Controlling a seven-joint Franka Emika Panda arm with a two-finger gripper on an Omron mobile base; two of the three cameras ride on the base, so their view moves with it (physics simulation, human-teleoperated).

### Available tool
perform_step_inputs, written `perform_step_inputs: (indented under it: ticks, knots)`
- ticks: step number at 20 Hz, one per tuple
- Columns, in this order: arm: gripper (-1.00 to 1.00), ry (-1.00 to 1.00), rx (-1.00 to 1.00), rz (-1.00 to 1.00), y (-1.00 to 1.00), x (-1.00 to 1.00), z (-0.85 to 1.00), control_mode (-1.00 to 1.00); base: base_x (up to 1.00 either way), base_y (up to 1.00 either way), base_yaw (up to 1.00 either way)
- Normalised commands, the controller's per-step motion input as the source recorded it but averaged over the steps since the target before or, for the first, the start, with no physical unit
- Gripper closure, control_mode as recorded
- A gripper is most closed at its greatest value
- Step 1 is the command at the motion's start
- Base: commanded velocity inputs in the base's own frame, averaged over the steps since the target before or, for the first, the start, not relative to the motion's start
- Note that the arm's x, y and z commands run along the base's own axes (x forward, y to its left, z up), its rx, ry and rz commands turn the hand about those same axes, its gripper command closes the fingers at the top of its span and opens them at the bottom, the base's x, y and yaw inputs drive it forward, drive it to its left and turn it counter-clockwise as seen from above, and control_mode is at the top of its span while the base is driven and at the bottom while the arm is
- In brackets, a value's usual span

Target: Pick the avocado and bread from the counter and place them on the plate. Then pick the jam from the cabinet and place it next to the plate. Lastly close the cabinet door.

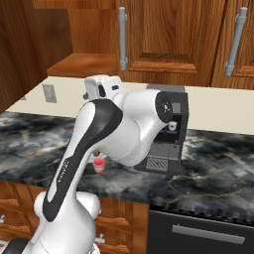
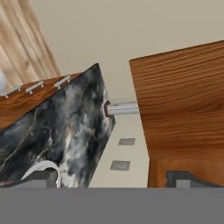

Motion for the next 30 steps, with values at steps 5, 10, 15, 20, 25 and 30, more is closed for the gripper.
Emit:
perform_step_inputs:
  ticks: [5, 10, 15, 20, 25, 30]
  knots:
    - [-1.00, -0.07, -0.10, 0.04, 0.08, -0.14, -0.01, -1.00, 0.00, 0.00, 0.00]
    - [-1.00, -0.15, -0.07, 0.00, 0.05, -0.30, 0.00, -1.00, 0.00, 0.00, 0.00]
    - [-1.00, -0.22, -0.16, 0.00, 0.28, -0.35, 0.00, -1.00, 0.00, 0.00, 0.00]
    - [-1.00, -0.22, -0.18, 0.00, 0.59, -0.04, 0.00, -1.00, 0.00, 0.00, 0.00]
    - [-1.00, -0.23, -0.19, 0.00, 0.57, -0.11, -0.07, -1.00, 0.00, 0.00, 0.00]
    - [-1.00, 0.00, -0.20, 0.00, 0.21, 0.13, -0.30, -1.00, 0.00, 0.00, 0.00]
